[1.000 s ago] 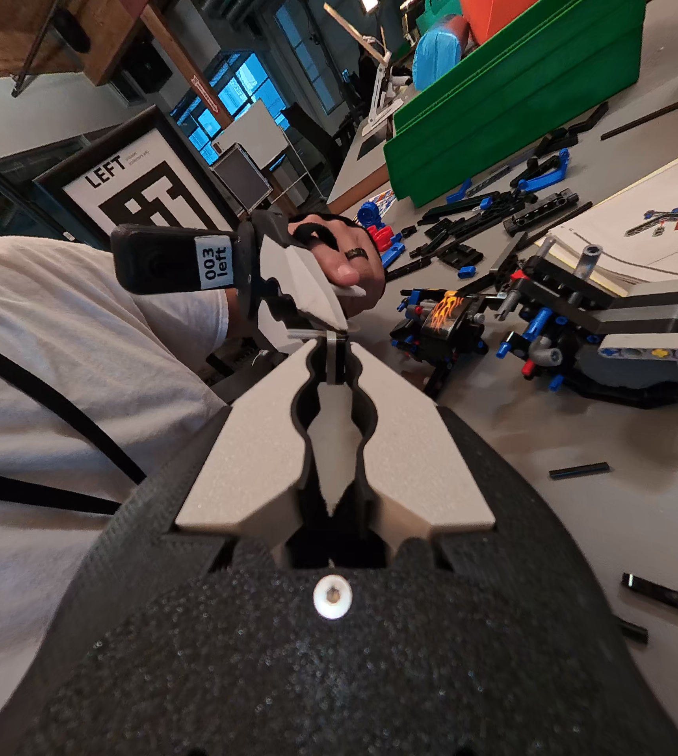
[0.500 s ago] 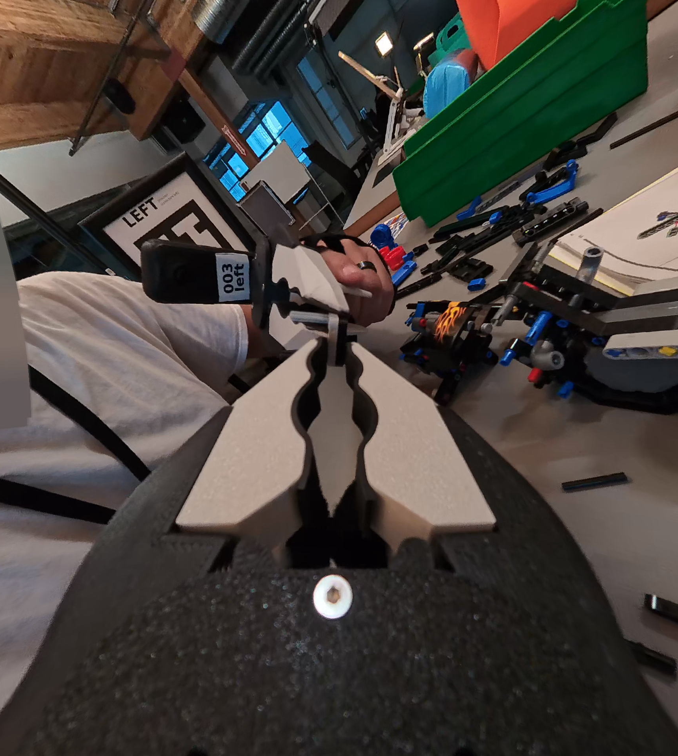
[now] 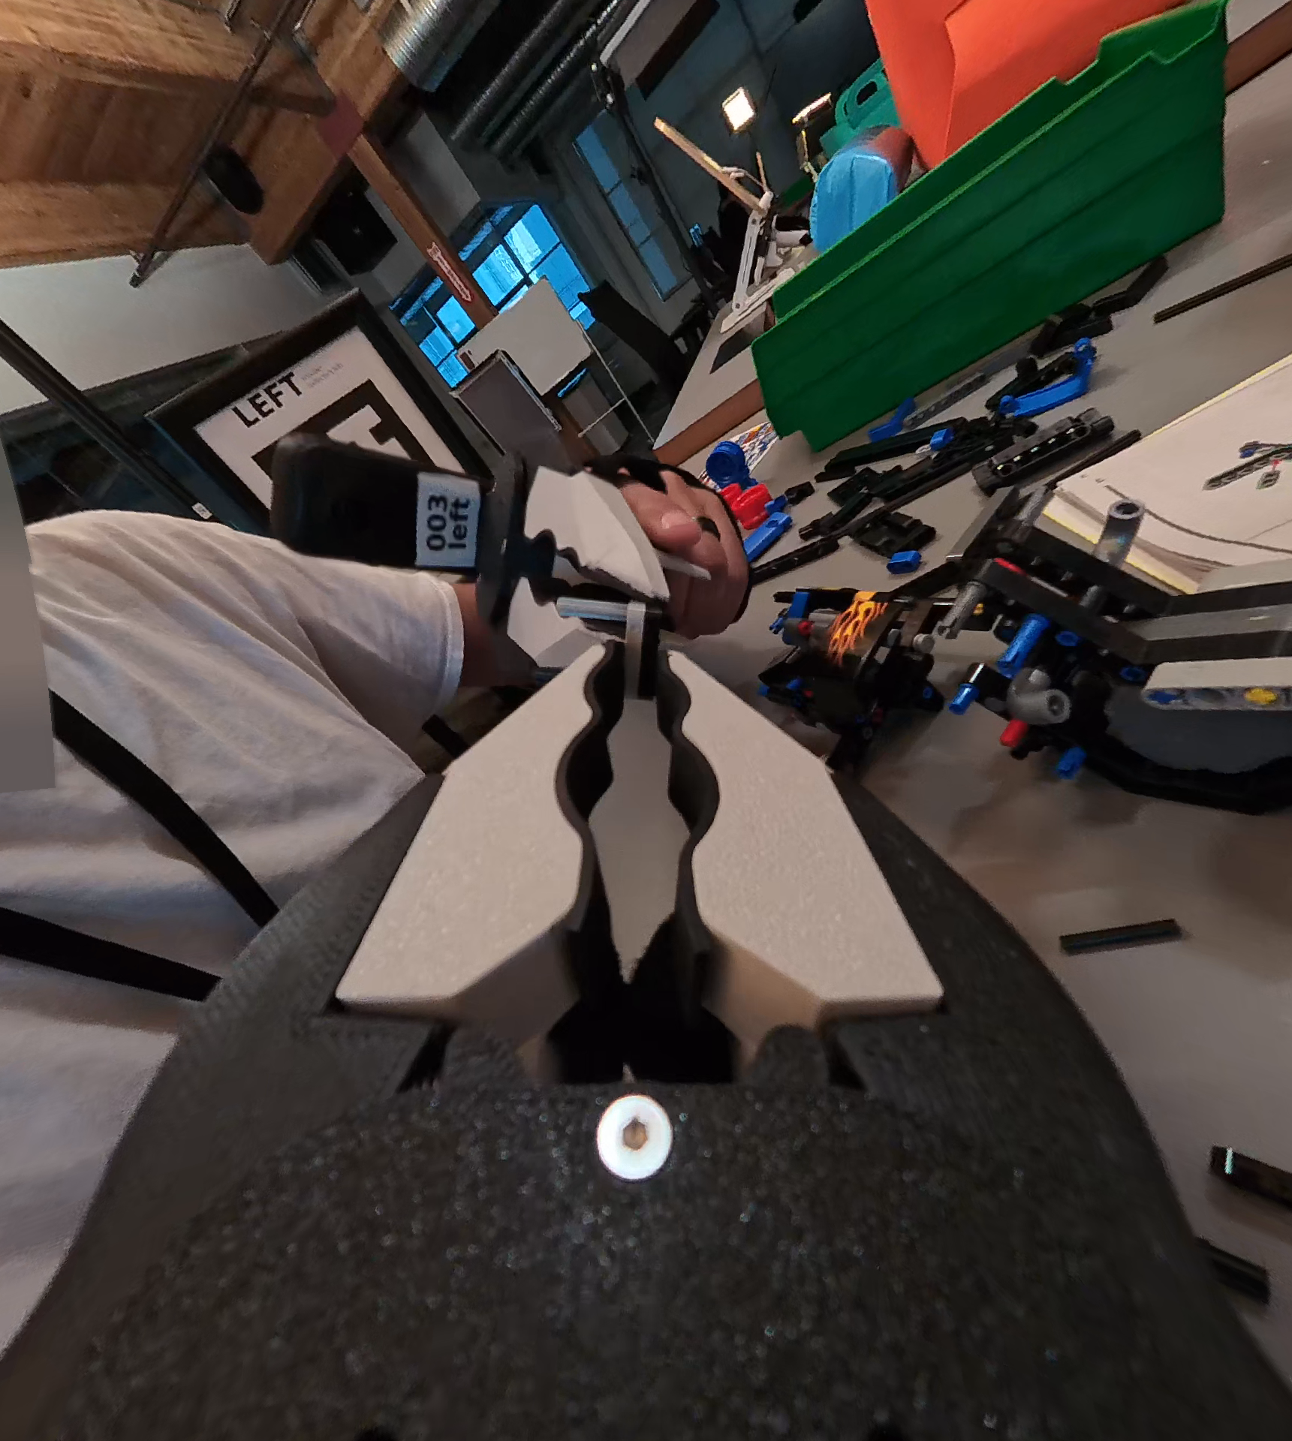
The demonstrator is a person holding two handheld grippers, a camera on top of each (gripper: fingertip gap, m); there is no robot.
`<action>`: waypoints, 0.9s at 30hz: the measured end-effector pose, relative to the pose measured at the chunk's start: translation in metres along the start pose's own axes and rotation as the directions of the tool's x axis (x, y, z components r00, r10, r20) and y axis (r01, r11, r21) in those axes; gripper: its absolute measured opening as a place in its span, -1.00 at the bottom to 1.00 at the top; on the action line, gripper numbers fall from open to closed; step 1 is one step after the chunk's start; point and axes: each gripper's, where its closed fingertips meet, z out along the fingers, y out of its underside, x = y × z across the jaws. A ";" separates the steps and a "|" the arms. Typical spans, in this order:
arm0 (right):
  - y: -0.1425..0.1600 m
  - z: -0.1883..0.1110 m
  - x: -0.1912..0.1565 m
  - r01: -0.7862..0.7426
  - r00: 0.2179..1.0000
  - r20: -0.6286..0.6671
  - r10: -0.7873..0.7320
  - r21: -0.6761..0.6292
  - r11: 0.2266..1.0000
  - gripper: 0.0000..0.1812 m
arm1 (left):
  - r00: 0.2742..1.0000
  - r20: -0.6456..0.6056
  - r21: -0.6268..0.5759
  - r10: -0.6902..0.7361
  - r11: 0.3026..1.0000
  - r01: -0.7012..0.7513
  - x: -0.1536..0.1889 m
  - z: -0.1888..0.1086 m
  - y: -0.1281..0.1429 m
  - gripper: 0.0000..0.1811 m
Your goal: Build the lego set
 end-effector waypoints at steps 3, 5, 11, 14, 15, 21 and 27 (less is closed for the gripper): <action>-0.002 0.000 -0.003 0.044 0.999 -0.011 -0.044 0.001 0.999 -0.93 | 0.999 -0.019 0.014 -0.042 0.999 0.042 0.000 -0.001 -0.003 -0.93; -0.004 -0.001 -0.001 0.073 0.996 -0.044 -0.073 -0.004 0.997 -0.93 | 0.999 -0.019 0.006 -0.039 0.999 0.039 -0.002 -0.002 -0.002 -0.90; -0.020 -0.025 0.028 0.165 0.956 -0.250 -0.155 0.020 0.986 -0.93 | 0.998 0.001 0.011 -0.057 0.998 0.057 -0.010 -0.008 -0.011 -0.87; -0.023 -0.037 0.045 0.204 0.915 -0.355 -0.190 0.001 0.979 -0.93 | 0.982 -0.115 -0.044 -0.147 0.989 0.143 0.004 -0.011 -0.012 -0.87; -0.023 -0.040 0.049 0.218 0.902 -0.380 -0.207 -0.015 0.976 -0.93 | 0.961 -0.174 -0.085 -0.217 0.975 0.205 0.014 -0.014 -0.011 -0.87; -0.018 -0.039 0.053 0.245 0.879 -0.408 -0.248 -0.062 0.968 -0.93 | 0.867 -0.088 -0.470 -0.490 0.788 0.397 0.063 -0.038 0.042 -0.80; -0.009 -0.029 0.049 0.242 0.890 -0.375 -0.259 -0.093 0.966 -0.93 | 0.769 -0.002 -0.571 -0.639 0.632 0.524 0.087 -0.034 0.065 -0.78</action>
